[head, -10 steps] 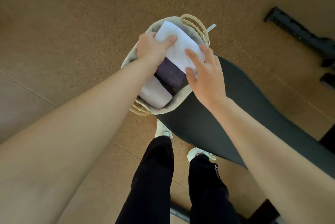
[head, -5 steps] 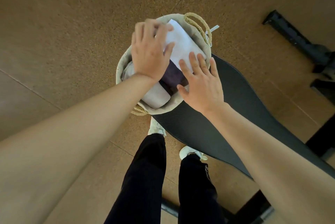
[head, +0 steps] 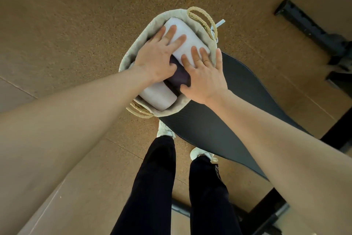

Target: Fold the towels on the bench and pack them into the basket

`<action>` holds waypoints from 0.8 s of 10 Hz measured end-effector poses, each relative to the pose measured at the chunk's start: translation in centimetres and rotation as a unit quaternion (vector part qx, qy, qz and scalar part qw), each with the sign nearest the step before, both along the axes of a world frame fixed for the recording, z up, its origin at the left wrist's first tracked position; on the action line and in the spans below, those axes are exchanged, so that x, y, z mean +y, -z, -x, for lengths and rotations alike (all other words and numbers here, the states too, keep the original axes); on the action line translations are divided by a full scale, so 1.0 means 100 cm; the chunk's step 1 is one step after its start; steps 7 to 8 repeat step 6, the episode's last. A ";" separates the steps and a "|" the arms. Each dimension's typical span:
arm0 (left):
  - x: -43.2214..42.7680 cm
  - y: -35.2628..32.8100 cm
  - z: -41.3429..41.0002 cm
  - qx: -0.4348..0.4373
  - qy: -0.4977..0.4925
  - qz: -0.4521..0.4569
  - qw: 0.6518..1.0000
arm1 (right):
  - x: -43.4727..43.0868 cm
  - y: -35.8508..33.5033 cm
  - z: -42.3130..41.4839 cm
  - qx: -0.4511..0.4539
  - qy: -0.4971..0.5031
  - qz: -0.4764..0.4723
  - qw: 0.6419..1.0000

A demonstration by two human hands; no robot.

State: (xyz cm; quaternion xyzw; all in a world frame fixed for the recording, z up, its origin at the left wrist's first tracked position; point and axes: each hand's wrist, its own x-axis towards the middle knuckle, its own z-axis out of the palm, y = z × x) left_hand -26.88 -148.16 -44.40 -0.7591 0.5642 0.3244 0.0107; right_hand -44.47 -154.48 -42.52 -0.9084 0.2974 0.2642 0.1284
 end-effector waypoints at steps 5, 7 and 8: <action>0.003 -0.046 0.042 -0.092 -0.053 0.057 0.993 | 0.005 -0.033 0.018 -0.157 0.114 -0.098 0.976; 0.016 -0.054 0.068 -0.113 -0.063 0.142 0.981 | 0.030 -0.046 0.054 -0.295 0.198 -0.076 0.932; 0.016 -0.054 0.068 -0.113 -0.063 0.142 0.981 | 0.030 -0.046 0.054 -0.295 0.198 -0.076 0.932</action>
